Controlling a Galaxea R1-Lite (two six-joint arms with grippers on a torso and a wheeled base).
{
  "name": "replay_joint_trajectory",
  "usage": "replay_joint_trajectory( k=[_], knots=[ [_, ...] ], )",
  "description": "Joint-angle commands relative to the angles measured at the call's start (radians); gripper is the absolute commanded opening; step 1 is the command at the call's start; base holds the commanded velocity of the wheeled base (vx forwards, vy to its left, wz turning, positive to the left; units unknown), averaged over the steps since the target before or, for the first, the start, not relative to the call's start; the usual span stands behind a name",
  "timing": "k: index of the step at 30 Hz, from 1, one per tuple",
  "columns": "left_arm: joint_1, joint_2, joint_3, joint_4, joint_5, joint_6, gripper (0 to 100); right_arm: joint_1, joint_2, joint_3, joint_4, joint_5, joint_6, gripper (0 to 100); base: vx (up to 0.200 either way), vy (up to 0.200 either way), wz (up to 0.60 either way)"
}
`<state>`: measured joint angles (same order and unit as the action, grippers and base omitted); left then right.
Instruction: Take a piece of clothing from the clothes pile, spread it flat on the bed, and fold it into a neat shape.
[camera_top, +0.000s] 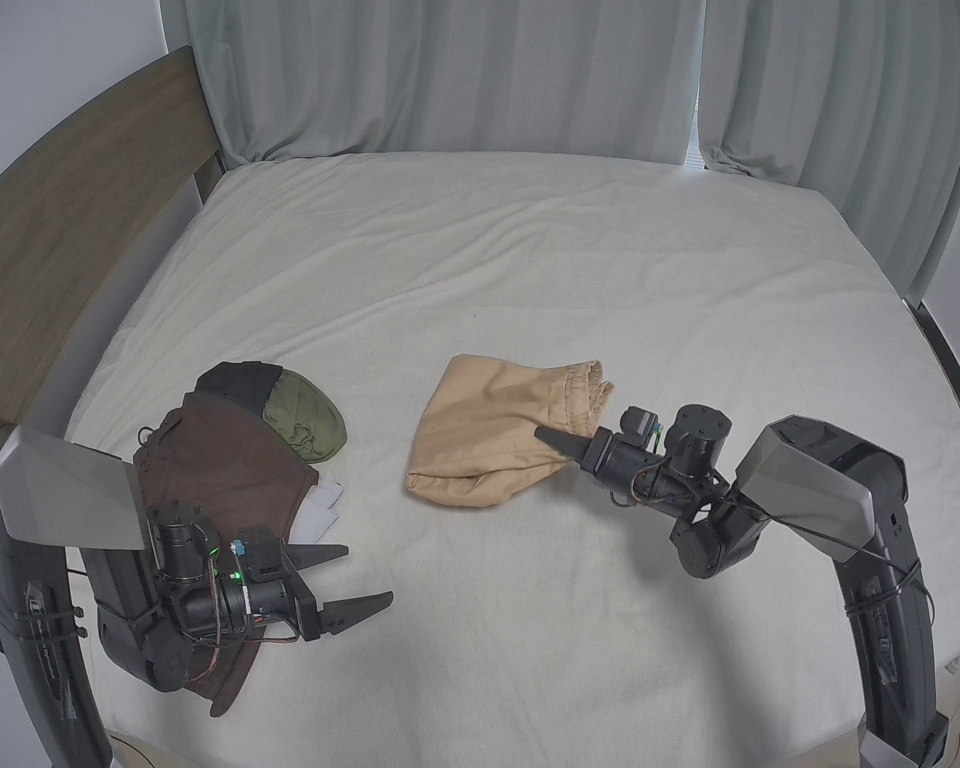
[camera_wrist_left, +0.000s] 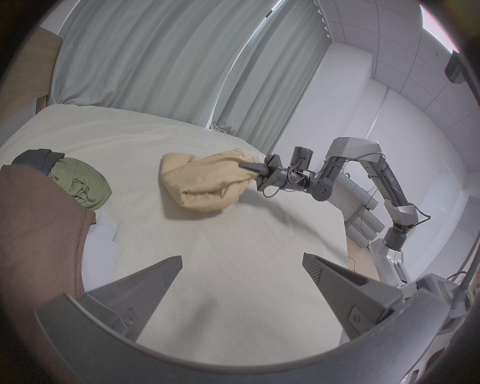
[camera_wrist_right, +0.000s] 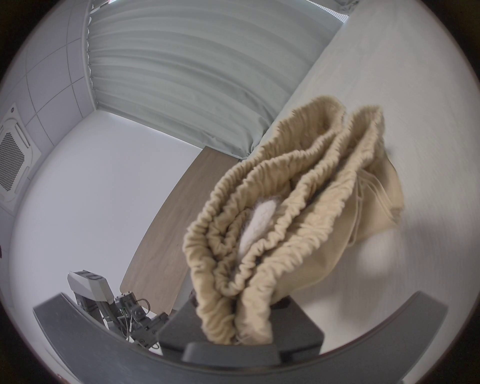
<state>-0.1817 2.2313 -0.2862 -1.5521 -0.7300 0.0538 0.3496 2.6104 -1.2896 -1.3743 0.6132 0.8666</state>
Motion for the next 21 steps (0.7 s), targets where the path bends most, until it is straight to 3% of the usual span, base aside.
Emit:
replay_joint_trajectory(
  k=[1, 17, 18, 21],
  knots=[
    [0.001, 0.001, -0.001, 0.0, -0.003, 0.0, 100, 0.002, 0.016, 0.115, -0.062, -0.001, 0.0, 0, 0.0, 0.0, 0.0],
    [-0.001, 0.002, -0.001, 0.0, 0.0, 0.0, 100, 0.005, 0.069, 0.147, -0.134, -0.004, -0.001, 0, 0.0, 0.0, 0.0],
    [0.001, 0.001, -0.001, 0.0, 0.0, 0.0, 100, 0.005, 0.069, 0.147, -0.134, -0.006, -0.001, 100, 0.0, 0.0, 0.0],
    [0.001, 0.001, -0.002, 0.0, 0.0, 0.0, 100, 0.005, 0.069, 0.148, -0.14, -0.007, -0.006, 100, 0.0, 0.0, 0.0]
  ],
)
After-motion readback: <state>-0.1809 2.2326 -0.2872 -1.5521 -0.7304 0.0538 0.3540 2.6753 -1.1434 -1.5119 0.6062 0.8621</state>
